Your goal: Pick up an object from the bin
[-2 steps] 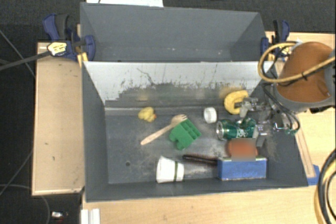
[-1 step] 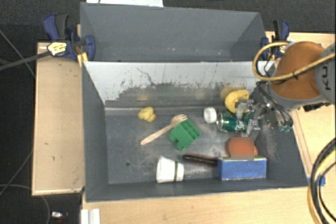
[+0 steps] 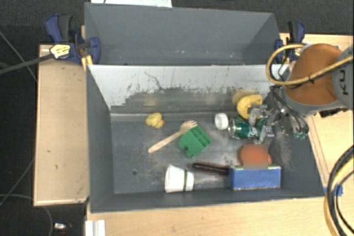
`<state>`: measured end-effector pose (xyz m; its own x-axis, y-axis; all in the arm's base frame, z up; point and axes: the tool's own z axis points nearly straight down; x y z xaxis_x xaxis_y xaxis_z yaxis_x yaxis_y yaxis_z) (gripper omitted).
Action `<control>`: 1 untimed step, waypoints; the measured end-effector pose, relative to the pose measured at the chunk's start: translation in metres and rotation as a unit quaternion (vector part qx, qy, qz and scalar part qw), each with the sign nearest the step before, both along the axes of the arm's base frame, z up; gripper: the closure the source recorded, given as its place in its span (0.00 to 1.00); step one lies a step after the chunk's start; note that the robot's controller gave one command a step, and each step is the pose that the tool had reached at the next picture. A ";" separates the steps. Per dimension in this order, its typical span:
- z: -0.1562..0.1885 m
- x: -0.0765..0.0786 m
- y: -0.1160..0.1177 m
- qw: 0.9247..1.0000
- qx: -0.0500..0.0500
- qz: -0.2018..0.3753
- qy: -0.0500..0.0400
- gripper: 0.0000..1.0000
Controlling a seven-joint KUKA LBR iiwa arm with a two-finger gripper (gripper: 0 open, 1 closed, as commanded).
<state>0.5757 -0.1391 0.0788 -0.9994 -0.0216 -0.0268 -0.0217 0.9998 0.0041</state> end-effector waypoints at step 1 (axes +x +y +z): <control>0.069 0.001 0.010 1.000 0.000 -0.007 0.001 1.00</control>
Offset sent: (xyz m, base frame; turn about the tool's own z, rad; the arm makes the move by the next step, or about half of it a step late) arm -0.0163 -0.0033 0.0789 -0.0011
